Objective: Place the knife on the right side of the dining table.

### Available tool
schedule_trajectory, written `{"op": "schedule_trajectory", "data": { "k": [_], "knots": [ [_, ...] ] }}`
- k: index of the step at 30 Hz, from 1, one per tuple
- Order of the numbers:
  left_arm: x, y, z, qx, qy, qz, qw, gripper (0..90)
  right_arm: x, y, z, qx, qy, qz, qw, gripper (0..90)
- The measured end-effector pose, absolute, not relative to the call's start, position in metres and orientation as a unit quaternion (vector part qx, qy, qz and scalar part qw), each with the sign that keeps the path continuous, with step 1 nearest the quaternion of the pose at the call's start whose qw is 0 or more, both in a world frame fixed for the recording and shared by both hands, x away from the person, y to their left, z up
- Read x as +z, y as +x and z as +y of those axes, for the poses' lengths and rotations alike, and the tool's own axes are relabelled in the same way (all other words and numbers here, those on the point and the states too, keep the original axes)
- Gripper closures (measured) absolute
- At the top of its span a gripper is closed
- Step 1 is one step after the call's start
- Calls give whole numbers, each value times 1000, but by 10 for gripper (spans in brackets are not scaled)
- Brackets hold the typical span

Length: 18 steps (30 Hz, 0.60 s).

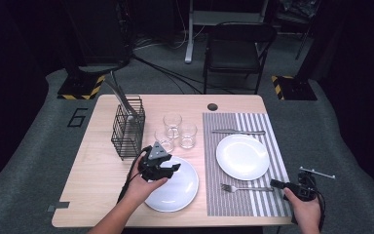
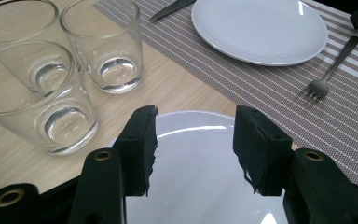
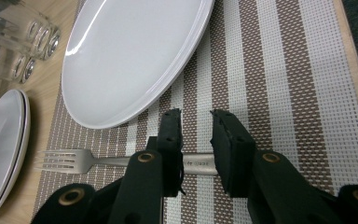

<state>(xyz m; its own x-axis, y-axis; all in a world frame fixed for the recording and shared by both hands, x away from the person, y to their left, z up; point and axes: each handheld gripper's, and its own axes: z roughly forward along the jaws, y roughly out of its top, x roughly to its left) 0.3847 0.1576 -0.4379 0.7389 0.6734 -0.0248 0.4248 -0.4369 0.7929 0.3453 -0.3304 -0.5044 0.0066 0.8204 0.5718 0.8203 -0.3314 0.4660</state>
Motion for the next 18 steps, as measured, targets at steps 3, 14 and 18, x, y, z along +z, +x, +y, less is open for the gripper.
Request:
{"op": "schedule_trajectory", "data": {
  "k": [3, 14, 18],
  "knots": [
    [-438, 385, 158, 149, 834, 328, 417, 491, -504, 345, -331, 404, 704, 584, 5, 725],
    [-440, 387, 159, 144, 833, 335, 415, 488, -494, 342, -323, 410, 684, 602, 33, 707],
    [-439, 388, 161, 143, 834, 336, 412, 482, -490, 342, -318, 410, 676, 611, 39, 693]
  ]
}}
